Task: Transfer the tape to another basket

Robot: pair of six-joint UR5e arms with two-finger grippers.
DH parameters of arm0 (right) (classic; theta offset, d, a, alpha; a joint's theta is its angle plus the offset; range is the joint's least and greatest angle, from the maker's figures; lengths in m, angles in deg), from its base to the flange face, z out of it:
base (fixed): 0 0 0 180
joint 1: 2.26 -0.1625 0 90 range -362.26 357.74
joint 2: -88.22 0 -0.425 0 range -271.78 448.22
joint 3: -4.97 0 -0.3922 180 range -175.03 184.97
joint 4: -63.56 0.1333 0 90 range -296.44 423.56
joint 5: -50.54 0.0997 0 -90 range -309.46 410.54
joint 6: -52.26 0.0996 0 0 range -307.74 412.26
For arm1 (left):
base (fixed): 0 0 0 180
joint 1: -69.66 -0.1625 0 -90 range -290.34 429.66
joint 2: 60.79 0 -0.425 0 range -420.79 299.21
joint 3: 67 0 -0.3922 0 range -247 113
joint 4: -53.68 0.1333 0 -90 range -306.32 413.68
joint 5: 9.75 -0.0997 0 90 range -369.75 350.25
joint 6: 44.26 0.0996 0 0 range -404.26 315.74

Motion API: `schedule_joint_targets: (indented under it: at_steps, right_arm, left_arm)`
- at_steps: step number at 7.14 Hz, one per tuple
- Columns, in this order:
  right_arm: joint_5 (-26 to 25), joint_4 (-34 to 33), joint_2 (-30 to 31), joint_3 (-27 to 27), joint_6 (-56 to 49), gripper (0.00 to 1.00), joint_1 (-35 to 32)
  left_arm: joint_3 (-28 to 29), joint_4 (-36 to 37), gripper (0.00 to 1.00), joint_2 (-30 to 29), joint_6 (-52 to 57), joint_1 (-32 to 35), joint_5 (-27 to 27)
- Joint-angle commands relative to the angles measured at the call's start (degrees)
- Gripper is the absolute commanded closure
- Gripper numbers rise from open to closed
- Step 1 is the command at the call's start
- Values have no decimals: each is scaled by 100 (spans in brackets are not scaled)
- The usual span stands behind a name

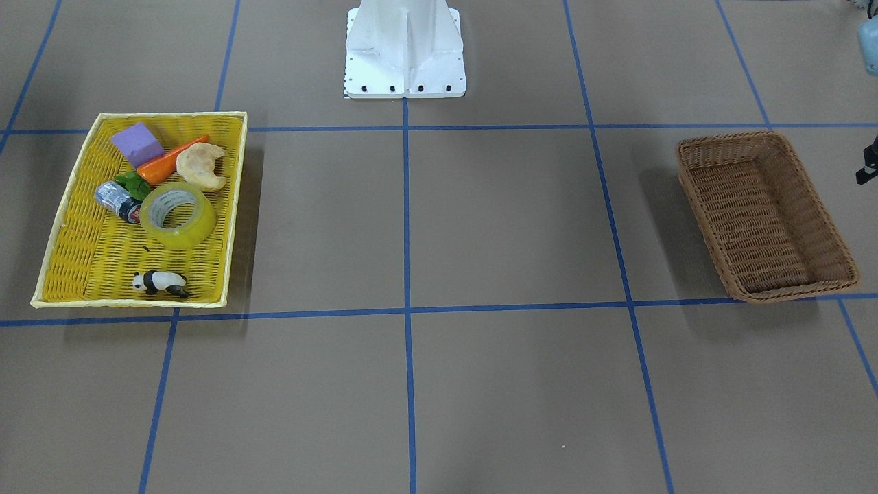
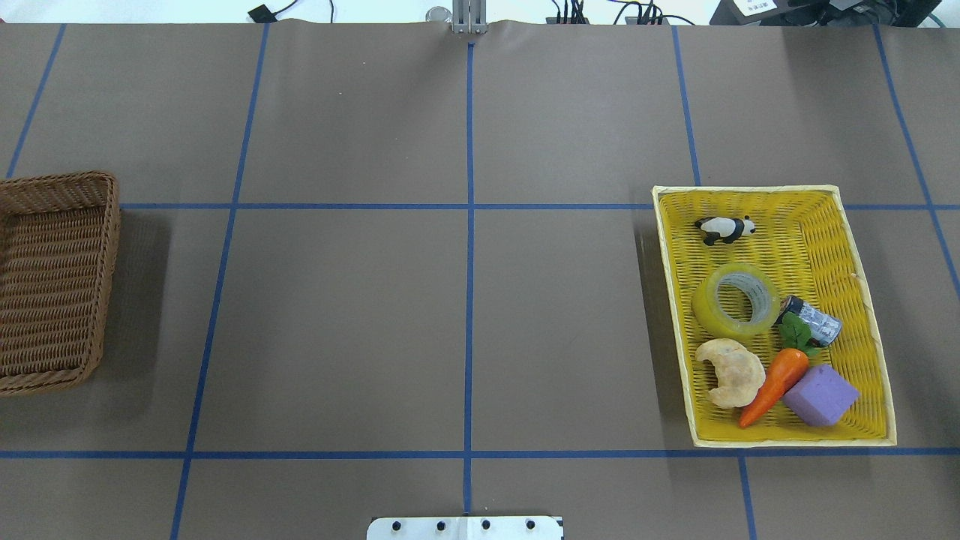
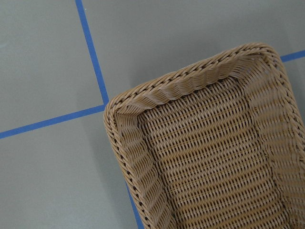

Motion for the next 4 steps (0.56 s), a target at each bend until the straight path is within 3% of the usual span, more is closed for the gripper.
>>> schedule_joint_targets:
  at_steps: [1,4]
  right_arm:
    - [6,0,-7,-32,0,0,1]
    - [76,9,10,-23,44,0,1]
  left_arm:
    - [-82,-124,2,54,61,5,-56]
    - [-57,-195,2,64,1,-13,-4]
